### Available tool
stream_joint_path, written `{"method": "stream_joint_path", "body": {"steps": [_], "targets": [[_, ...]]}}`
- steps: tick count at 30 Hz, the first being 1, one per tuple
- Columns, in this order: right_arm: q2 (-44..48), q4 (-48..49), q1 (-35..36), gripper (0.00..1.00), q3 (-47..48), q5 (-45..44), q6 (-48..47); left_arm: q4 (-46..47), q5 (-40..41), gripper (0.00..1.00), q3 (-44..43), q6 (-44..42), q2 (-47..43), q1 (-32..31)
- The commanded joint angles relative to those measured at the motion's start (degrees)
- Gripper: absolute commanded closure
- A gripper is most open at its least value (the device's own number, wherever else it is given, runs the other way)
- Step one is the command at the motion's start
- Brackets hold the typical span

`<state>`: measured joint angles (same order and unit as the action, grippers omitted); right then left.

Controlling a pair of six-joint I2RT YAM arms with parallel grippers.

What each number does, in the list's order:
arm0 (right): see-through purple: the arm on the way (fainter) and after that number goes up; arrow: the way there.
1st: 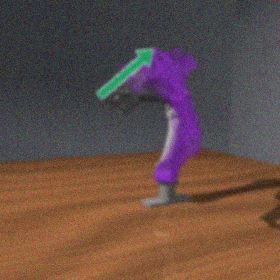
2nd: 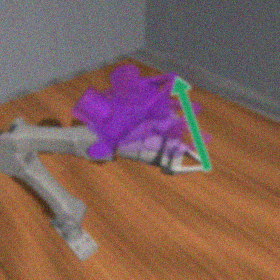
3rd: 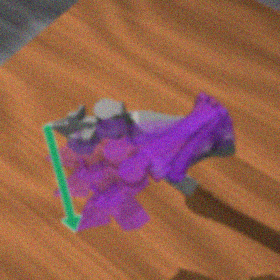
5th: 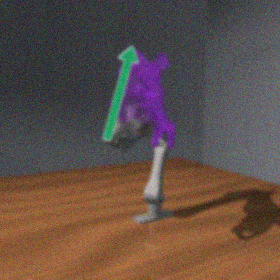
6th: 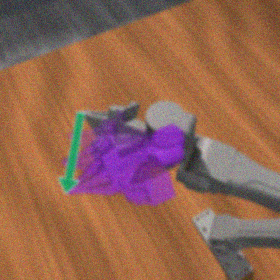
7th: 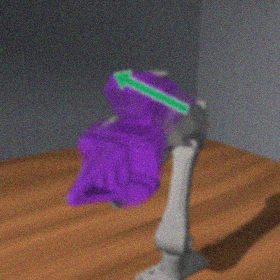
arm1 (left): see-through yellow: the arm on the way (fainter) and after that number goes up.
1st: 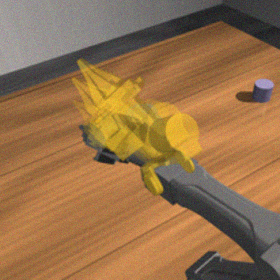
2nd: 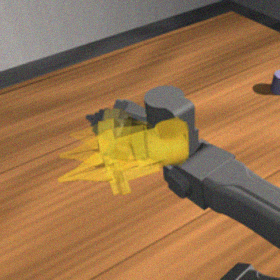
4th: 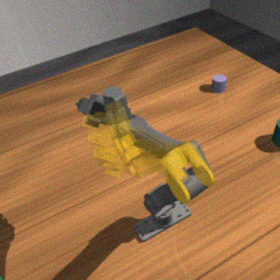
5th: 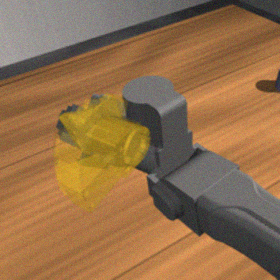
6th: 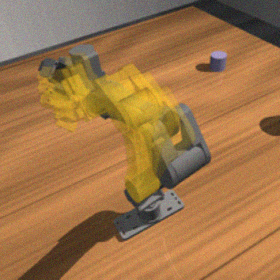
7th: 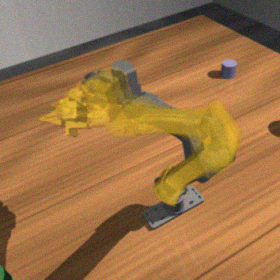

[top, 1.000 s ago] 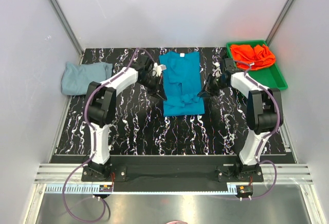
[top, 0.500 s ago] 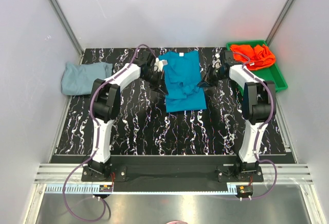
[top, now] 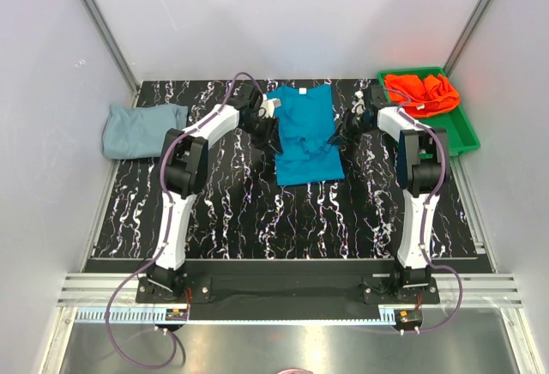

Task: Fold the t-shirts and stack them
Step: Fold the tshirt

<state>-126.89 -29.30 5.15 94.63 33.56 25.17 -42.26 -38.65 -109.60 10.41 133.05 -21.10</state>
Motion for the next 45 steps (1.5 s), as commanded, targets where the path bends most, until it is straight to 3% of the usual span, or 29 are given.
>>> {"method": "stream_joint_path", "body": {"steps": [1, 3, 4, 5, 8, 12, 18, 23, 28, 41, 45], "targets": [[-0.6, 2.7, -0.6, 0.77, 3.5, -0.4, -3.1, 1.7, 3.7, 0.55, -3.7, -1.2, 0.1, 0.0], [0.6, 1.9, -0.7, 0.58, 4.8, -2.0, -4.7, 1.0, 8.2, 0.38, -4.7, -2.8, -0.6, -0.3], [1.3, 1.6, -0.7, 0.54, 5.1, -2.5, -5.5, -0.2, 9.6, 0.22, -5.7, -3.5, -1.8, -0.6], [2.1, 1.1, -0.7, 0.49, 5.6, -3.9, -6.5, -0.8, 12.3, 0.16, -6.1, -4.7, -2.6, -0.7], [5.8, 0.1, -0.8, 0.47, 6.3, -6.1, -10.9, -1.9, 16.1, 0.04, -5.7, -6.1, -7.5, -1.0], [10.0, 1.1, -0.8, 0.48, 4.0, -1.9, -17.3, -2.6, 18.1, 0.02, -1.7, -7.1, -16.1, -1.0], [10.2, -0.6, 0.6, 0.50, 0.0, 9.5, -18.4, -5.4, 17.2, 0.07, 6.1, -8.2, -26.7, 1.7], [7.2, -3.2, 2.8, 0.53, -0.8, 13.3, -19.9, -4.6, 11.5, 0.15, 12.4, -6.9, -28.0, 1.7], [5.0, -4.3, 5.7, 0.56, -0.1, 13.5, -20.9, -3.5, 14.5, 0.17, 18.6, -7.4, -30.0, -1.0], [4.6, -7.4, 8.5, 0.57, -3.2, 13.3, -22.3, -3.9, 20.9, 0.09, 14.2, -7.7, -27.2, -1.1], [3.1, -7.3, 8.5, 0.57, -2.8, 12.5, -22.7, -3.7, 17.7, 0.13, 10.6, -7.3, -22.9, -2.3]]}}
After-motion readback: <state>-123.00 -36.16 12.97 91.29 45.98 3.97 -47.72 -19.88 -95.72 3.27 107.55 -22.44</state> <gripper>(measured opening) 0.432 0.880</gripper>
